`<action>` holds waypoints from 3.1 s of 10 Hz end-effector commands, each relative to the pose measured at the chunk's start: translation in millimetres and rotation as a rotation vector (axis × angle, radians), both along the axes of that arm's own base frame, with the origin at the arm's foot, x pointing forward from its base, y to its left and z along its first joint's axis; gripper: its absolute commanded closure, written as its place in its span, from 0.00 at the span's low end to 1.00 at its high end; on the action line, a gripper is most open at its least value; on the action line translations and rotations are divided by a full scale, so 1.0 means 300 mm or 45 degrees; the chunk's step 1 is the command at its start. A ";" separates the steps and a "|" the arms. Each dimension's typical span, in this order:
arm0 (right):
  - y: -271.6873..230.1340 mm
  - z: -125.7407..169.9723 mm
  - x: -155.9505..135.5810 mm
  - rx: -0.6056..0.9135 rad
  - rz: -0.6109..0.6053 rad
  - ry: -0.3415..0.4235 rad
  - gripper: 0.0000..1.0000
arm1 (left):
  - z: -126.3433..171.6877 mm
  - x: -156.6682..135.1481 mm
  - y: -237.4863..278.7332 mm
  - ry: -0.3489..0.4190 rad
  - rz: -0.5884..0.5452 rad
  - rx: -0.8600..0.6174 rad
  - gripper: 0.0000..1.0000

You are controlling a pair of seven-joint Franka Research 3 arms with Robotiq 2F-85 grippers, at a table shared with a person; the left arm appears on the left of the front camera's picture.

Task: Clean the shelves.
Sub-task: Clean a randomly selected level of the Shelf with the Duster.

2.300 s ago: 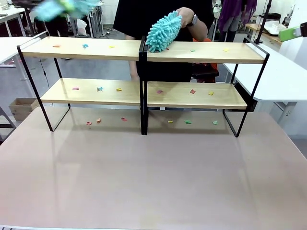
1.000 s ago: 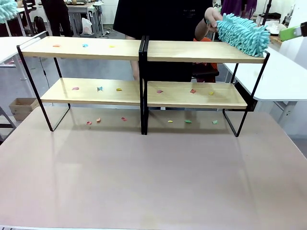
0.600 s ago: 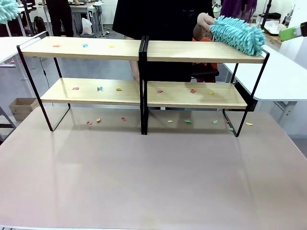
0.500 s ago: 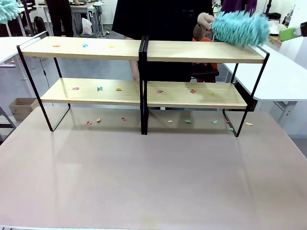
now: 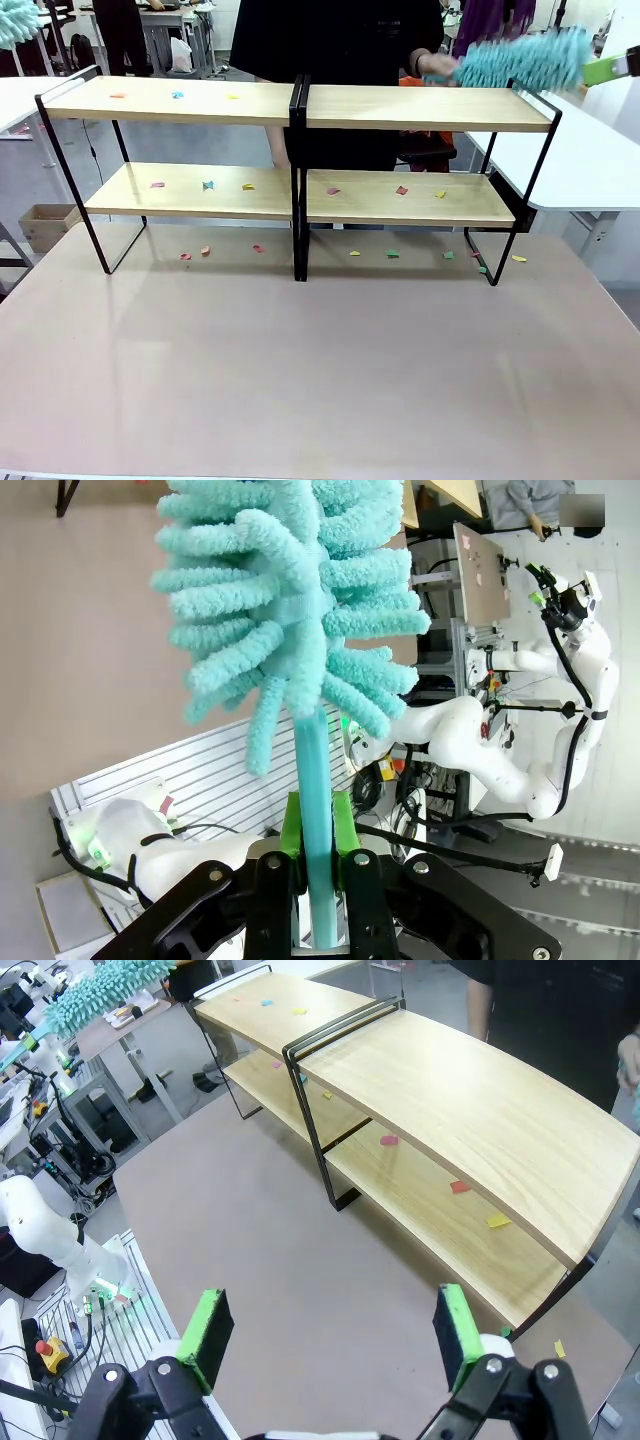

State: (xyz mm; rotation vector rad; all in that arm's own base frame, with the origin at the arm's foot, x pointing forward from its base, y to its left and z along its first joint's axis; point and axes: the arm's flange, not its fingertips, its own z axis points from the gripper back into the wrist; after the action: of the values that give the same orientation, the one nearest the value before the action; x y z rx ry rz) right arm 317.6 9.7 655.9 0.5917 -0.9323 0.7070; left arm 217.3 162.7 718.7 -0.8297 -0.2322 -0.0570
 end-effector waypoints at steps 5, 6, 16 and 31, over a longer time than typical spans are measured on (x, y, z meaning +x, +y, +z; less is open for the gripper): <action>0.003 0.003 0.000 0.007 0.003 -0.005 0.00 | 0.023 0.015 -0.062 -0.036 -0.100 -0.017 0.87; 0.003 0.003 0.000 0.007 0.003 -0.005 0.00 | 0.052 0.047 -0.139 -0.078 -0.166 -0.007 0.87; 0.003 0.003 0.000 0.007 0.003 -0.005 0.00 | 0.023 0.366 -1.068 -0.022 -0.087 0.360 0.87; 0.003 0.003 0.000 0.007 0.003 -0.005 0.00 | -0.225 0.622 -1.081 -0.006 0.055 0.735 0.87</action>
State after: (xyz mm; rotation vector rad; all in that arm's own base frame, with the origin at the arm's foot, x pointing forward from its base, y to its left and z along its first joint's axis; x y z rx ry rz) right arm 317.5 9.9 656.0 0.5909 -0.9322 0.7076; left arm 403.4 -166.7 652.7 -0.3106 -0.2352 -0.0745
